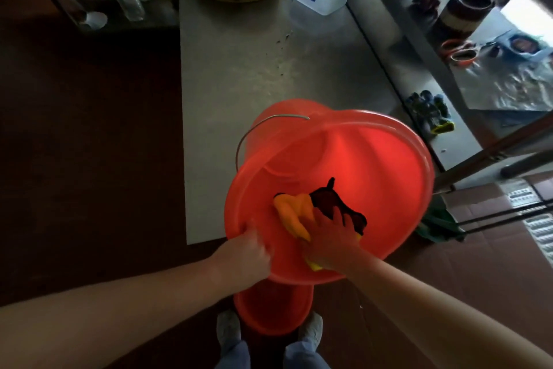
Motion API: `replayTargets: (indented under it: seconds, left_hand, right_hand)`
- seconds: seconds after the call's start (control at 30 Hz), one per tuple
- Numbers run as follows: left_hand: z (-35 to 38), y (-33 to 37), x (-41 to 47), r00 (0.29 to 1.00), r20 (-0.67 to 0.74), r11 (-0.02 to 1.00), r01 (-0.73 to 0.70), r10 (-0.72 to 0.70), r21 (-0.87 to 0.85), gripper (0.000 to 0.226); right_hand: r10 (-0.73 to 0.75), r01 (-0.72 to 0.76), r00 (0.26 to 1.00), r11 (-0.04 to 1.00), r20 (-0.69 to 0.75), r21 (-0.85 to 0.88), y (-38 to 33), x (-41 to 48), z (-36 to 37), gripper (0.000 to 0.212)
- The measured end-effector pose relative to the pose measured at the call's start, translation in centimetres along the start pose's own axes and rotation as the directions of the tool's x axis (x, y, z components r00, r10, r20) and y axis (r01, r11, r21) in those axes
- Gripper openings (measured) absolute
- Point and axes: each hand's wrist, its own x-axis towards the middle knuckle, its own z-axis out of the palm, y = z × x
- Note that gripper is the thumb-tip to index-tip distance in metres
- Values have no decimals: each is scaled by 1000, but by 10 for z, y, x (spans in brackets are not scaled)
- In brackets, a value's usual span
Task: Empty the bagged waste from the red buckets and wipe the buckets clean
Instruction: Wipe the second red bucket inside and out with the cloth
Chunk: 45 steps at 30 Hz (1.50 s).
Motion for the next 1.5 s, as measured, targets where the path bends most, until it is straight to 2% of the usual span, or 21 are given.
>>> replayTargets:
  seconds: [0.03,0.07,0.13,0.17,0.23,0.3,0.37,0.43,0.53,0.63,0.83,0.93,1.0,1.13,1.27,1.4,1.5]
  left_hand:
    - [-3,-6,-1,1000,18,996,-18,17,85,17]
    - [-4,-10,-5,998,50,992,20,-27,123,13]
    - [1,-11,-5,996,-7,987,90,-90,135,12]
    - [1,-14,-2,996,-53,983,77,-70,165,11]
    - [-2,-18,-1,995,-96,988,47,-33,148,12]
    - [-2,-20,0,989,-146,992,35,-17,122,24]
    - [-4,-26,-1,977,-213,997,30,-15,65,32]
    - [-5,-29,-1,967,-252,998,40,-27,48,31]
    - [4,-25,-3,969,-245,997,41,-24,63,25]
    - [10,-22,-4,970,-243,996,36,-15,82,17]
    - [15,-29,2,946,-320,998,63,-60,0,37]
    - [23,-30,-4,964,-267,1000,12,-13,-7,46]
    - [25,-35,-11,969,-249,1000,-1,8,26,46]
    - [18,-49,-20,978,-208,997,40,-25,65,27]
    - [21,-58,-22,988,-154,998,-1,10,57,39]
    - [21,-73,-36,981,-195,996,43,-27,79,24]
    - [21,-90,-43,995,-103,992,28,-15,123,23]
  right_hand:
    - [-9,9,1000,1000,1,-12,0,-15,4,67]
    - [-20,20,1000,1000,-12,-13,1,-29,6,68]
    - [-27,27,1000,1000,-11,-11,3,-49,5,68]
    - [-35,35,999,999,-6,-18,4,-58,4,68]
    - [-28,29,999,999,25,-38,7,-67,-4,68]
    - [-10,11,999,999,36,-48,8,-65,-12,67]
    - [15,-13,1000,999,28,-50,7,-53,-19,67]
    - [37,-37,999,996,9,-77,3,-30,-20,67]
    - [45,-43,998,998,32,-49,1,19,-20,68]
    - [54,-55,998,996,-19,-66,-1,65,-20,64]
    - [113,-113,994,993,4,36,-11,112,-32,63]
    - [122,-123,992,989,25,82,-16,96,-35,66]
    - [88,-88,996,995,10,36,-20,78,-35,63]
    - [57,-56,997,998,50,-23,-23,35,-40,62]
    - [27,-24,996,999,82,-38,-18,-3,-40,64]
    - [-127,136,988,985,86,-106,-11,-35,-46,82]
    - [-213,233,969,956,126,-180,-6,-54,-54,100]
